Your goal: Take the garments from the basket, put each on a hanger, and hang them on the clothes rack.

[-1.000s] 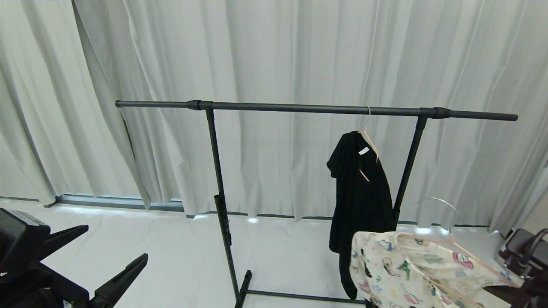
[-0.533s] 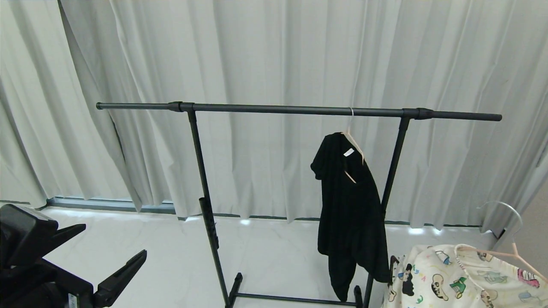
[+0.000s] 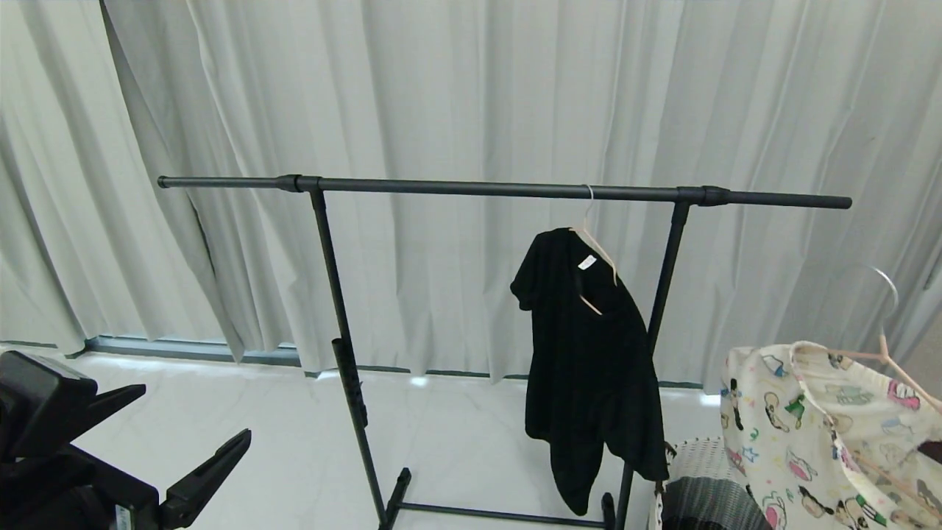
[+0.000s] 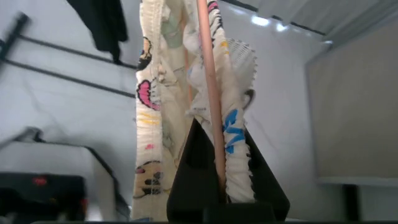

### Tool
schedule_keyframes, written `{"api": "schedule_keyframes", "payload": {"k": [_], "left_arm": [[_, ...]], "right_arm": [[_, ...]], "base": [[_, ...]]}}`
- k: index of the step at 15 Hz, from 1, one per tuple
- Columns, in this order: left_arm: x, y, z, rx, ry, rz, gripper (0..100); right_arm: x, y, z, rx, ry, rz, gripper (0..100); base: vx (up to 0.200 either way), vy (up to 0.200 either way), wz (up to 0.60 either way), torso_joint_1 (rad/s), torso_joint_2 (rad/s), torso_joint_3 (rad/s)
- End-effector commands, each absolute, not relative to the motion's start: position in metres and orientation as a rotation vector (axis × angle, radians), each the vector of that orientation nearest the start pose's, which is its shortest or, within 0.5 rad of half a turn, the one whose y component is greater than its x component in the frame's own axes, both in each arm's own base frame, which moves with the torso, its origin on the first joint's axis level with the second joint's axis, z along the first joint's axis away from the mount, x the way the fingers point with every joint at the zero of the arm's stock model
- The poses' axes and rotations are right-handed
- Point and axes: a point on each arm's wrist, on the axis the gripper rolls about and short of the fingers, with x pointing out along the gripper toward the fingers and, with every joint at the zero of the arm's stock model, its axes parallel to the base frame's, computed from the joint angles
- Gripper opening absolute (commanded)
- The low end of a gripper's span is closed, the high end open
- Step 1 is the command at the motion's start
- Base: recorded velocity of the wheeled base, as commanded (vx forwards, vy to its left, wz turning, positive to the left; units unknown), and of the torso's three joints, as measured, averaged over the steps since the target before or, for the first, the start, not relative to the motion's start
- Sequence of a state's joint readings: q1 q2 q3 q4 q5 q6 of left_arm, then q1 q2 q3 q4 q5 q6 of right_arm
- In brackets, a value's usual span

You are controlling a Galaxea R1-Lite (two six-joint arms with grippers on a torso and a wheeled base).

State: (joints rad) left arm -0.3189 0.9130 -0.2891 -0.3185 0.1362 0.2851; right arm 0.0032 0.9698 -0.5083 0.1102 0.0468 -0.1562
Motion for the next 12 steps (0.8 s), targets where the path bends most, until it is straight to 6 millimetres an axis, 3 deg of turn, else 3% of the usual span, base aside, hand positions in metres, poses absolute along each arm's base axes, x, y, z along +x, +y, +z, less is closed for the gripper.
{"api": "schedule_keyframes", "payload": {"k": [1, 3, 6, 10, 12], "left_arm": [[0.096, -0.028, 0.166, 0.366, 0.266, -0.224, 100], [0.096, -0.028, 0.167, 0.392, 0.258, -0.228, 100], [0.097, -0.029, 0.169, 0.392, 0.255, -0.227, 100], [0.097, -0.029, 0.169, 0.392, 0.255, -0.227, 100], [0.097, -0.029, 0.169, 0.39, 0.256, -0.227, 100]], "right_arm": [[0.141, 0.016, 0.2, -0.09, 0.544, 0.167, 0], [0.168, 0.026, 0.215, -0.075, 0.471, 0.197, 0], [0.192, 0.036, 0.226, -0.077, 0.415, 0.228, 0], [0.206, 0.046, 0.234, -0.08, 0.397, 0.265, 0], [0.212, 0.05, 0.234, -0.082, 0.4, 0.277, 0]], "base": [[0.0, 0.0, 0.0, 0.0, 0.0, 0.0], [0.0, 0.0, 0.0, 0.0, 0.0, 0.0], [0.0, 0.0, 0.0, 0.0, 0.0, 0.0], [0.0, 0.0, 0.0, 0.0, 0.0, 0.0], [0.2, 0.0, 0.0, 0.005, 0.0, 0.0]]}}
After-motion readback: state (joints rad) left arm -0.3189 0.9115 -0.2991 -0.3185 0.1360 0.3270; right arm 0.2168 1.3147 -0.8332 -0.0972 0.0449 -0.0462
